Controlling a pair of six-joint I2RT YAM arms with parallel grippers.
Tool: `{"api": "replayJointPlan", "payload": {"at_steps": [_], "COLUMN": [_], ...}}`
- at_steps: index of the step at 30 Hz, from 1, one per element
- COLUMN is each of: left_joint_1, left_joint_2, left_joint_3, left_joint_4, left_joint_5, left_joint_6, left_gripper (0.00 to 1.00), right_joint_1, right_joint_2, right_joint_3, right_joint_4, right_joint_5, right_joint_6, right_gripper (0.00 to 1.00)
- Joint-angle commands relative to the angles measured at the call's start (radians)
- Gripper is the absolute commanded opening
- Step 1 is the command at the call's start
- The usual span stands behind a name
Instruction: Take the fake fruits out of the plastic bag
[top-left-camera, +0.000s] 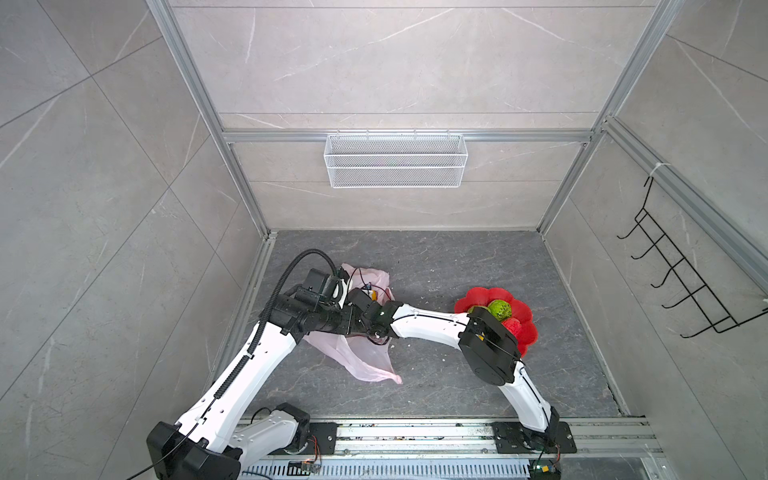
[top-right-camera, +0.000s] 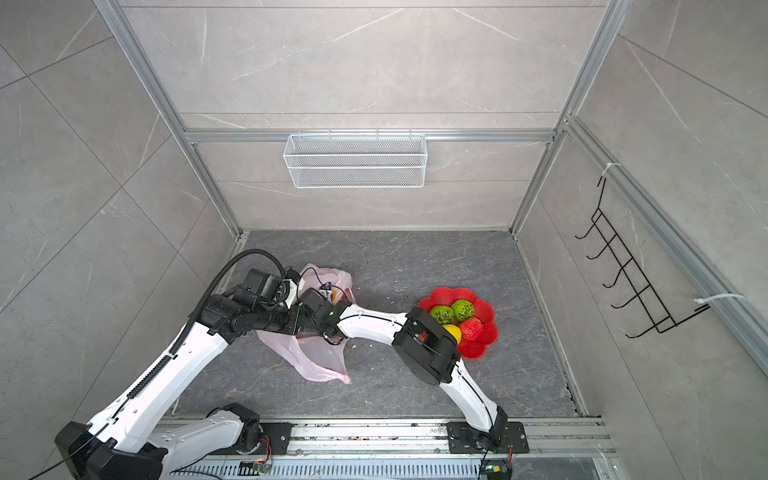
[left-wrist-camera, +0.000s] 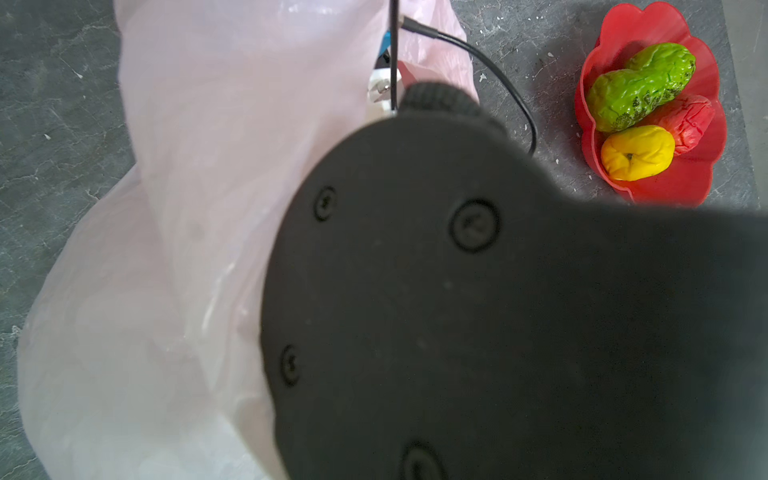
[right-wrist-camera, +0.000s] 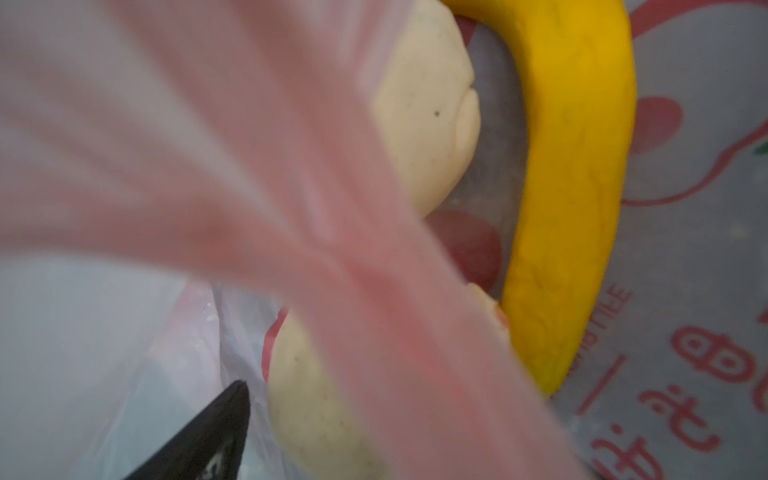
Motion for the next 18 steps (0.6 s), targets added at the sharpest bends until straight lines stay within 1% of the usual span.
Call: {"api": "replayJointPlan", "payload": {"at_steps": [1,6,10,15,18], "left_joint_1": [-0.004,-0.004,-0.005,-0.004,-0.004], "left_joint_2": [-0.011,-0.012,-0.013,-0.013,-0.012], "left_joint_3": [0.003,0.005,0.010,0.033,0.063], "left_joint_4": [0.079,0.078,0.067,0.027,-0.011], "left_joint_5": [0.064,0.065,0.059,0.024,-0.024], "left_joint_6": [0.021,0.024,0.030,0.058,0.098], "left_gripper": [0.00,0.00,0.00,0.00,0.00], "right_joint_1": [0.006,0.000,-0.004,-0.006,-0.006], "right_joint_2": [0.042,0.050,0.034,0.005,-0.024], "right_joint_3": [0.035,0.032,0.007,-0.034,-0.062], "right_joint_4": [-0.005,-0.003,0.014,0.039,0.044], "right_joint_5": [0.002,0.006,0.022,0.029,0.040], "right_joint_6": [0.024,0.035,0.035,0.023,0.014], "right_gripper": [0.89,0.85,0.79,0.70,0.68]}}
